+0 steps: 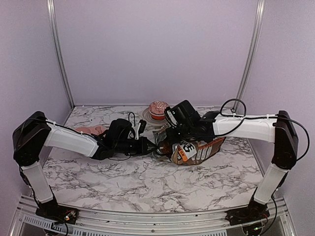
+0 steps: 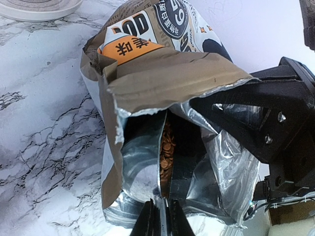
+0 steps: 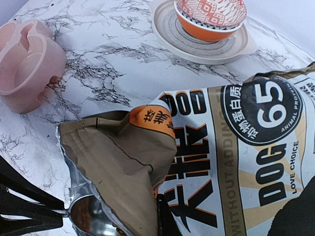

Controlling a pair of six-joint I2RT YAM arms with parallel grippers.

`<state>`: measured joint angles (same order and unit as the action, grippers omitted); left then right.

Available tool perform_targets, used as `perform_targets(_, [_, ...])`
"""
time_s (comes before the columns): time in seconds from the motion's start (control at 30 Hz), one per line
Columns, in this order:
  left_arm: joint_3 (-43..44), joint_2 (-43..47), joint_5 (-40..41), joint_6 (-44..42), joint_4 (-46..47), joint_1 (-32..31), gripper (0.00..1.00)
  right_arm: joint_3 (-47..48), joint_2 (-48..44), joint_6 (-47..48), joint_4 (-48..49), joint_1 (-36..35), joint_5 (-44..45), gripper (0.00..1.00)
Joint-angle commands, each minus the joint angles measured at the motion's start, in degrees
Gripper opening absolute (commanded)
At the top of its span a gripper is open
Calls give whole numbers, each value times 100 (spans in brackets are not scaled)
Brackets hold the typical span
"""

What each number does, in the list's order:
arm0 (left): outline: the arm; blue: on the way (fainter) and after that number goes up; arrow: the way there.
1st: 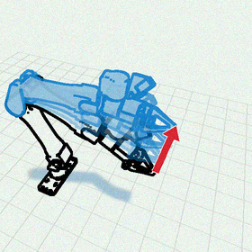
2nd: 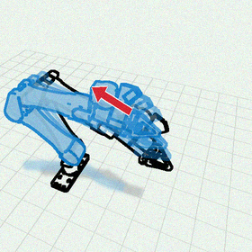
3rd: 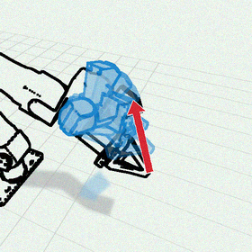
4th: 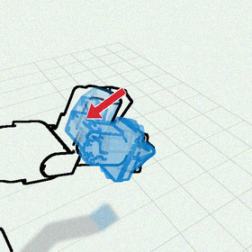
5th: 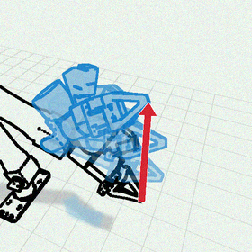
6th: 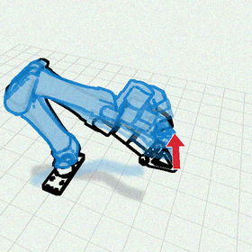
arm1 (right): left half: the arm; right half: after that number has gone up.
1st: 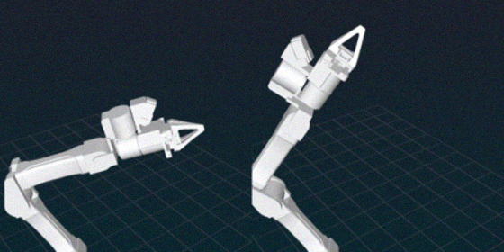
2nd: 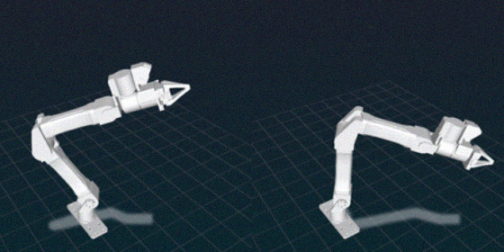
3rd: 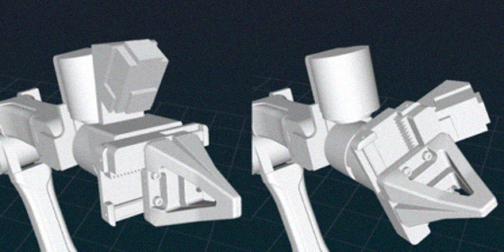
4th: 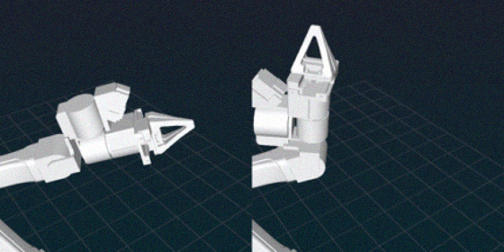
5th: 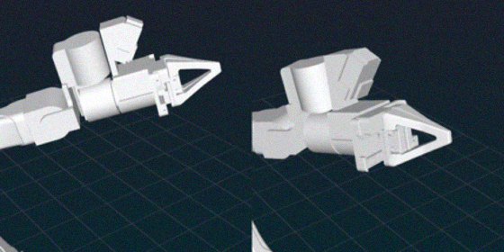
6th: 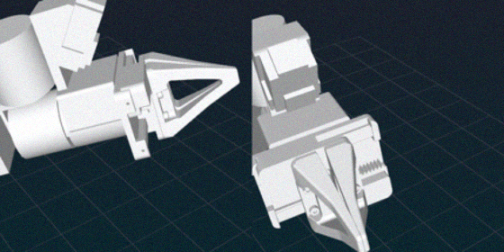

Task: Serve the pet food
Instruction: Collect the pet food from the pet food bag.

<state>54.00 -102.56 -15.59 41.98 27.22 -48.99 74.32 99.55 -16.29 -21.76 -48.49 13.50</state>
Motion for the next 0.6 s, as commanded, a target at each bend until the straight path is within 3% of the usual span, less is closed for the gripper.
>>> perform_targets(0.0, [6,303,-108,175,349,31,0,96,-275,-76,308,178,141,0])
perform_targets(0.57, [41,411,-362,555,521,116,0,22,-470,-66,348,344,-9,0])
